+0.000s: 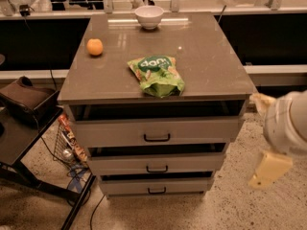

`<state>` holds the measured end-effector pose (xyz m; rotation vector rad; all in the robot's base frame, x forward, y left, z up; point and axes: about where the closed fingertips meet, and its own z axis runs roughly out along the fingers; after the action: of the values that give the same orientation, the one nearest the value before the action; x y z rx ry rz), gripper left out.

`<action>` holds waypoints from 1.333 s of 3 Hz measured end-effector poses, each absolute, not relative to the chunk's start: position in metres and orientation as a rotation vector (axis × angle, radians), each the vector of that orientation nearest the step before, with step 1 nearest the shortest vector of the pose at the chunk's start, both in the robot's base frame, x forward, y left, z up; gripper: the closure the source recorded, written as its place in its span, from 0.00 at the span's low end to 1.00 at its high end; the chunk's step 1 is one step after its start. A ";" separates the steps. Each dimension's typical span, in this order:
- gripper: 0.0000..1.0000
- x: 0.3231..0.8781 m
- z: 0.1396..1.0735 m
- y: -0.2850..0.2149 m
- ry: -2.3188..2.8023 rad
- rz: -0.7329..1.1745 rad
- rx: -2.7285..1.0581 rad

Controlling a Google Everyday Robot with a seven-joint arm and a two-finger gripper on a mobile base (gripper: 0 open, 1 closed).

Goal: Open middle drawer

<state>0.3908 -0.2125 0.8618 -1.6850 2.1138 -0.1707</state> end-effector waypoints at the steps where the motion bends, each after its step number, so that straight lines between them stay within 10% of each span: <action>1: 0.00 0.376 0.818 -0.201 2.211 -0.244 -1.697; 4: 0.00 0.383 0.784 -0.194 2.248 -0.247 -1.696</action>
Offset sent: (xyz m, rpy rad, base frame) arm -0.0109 0.0122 -0.0329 -0.0672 0.0263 -0.0250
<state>0.3825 -0.1940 0.7842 -1.6956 2.2477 -0.2466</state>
